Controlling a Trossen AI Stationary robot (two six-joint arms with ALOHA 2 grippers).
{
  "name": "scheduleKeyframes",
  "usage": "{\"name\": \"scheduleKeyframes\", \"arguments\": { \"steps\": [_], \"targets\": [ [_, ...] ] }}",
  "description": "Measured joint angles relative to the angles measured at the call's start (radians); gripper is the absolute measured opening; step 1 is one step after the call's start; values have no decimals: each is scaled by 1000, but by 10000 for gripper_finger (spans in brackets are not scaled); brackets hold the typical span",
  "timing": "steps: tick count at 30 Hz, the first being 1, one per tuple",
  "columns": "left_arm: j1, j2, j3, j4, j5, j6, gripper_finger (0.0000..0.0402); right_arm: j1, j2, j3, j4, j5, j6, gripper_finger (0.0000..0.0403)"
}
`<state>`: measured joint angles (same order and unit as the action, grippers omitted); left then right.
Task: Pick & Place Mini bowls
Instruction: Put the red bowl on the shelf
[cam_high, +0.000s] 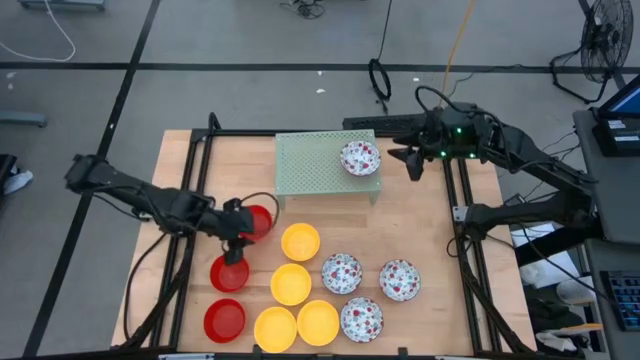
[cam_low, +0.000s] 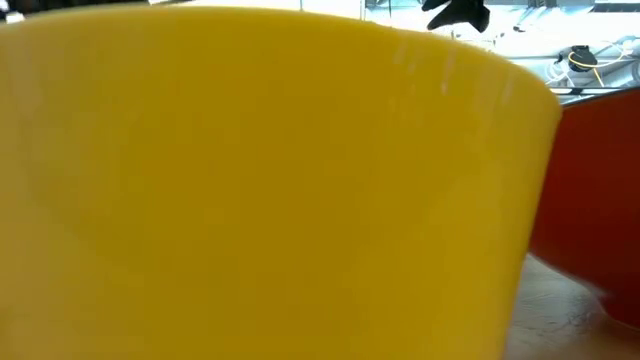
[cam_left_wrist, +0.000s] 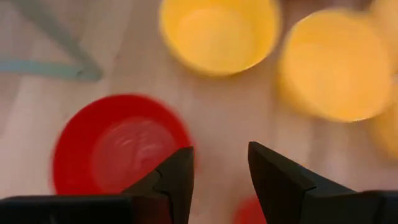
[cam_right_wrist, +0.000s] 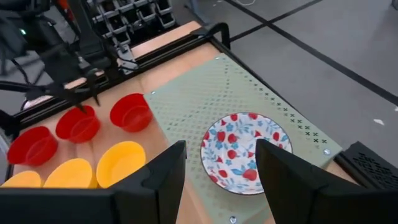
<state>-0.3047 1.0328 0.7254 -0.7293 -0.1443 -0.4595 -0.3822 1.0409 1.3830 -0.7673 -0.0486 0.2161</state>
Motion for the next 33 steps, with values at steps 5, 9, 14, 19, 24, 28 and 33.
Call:
{"name": "scheduleKeyframes", "arguments": {
  "steps": [5,9,14,19,24,28,33],
  "targets": [
    [-3,91,0,-17,-24,4,157,16,0,0,-4,0,0,182],
    [-3,150,0,-17,-2,5,157,18,1,0,-24,0,0,183],
    [-3,207,0,-16,-2,5,157,18,0,0,-43,1,0,183],
    [-3,256,0,-13,-3,12,157,18,0,0,-48,1,-1,183],
    [-3,299,0,0,-3,12,157,18,0,0,-48,1,0,183],
    [3,337,-1,7,-3,11,157,18,0,0,-52,1,-1,183],
    [22,386,-1,23,-3,11,157,18,0,0,-66,0,-1,183]
  ]
}}
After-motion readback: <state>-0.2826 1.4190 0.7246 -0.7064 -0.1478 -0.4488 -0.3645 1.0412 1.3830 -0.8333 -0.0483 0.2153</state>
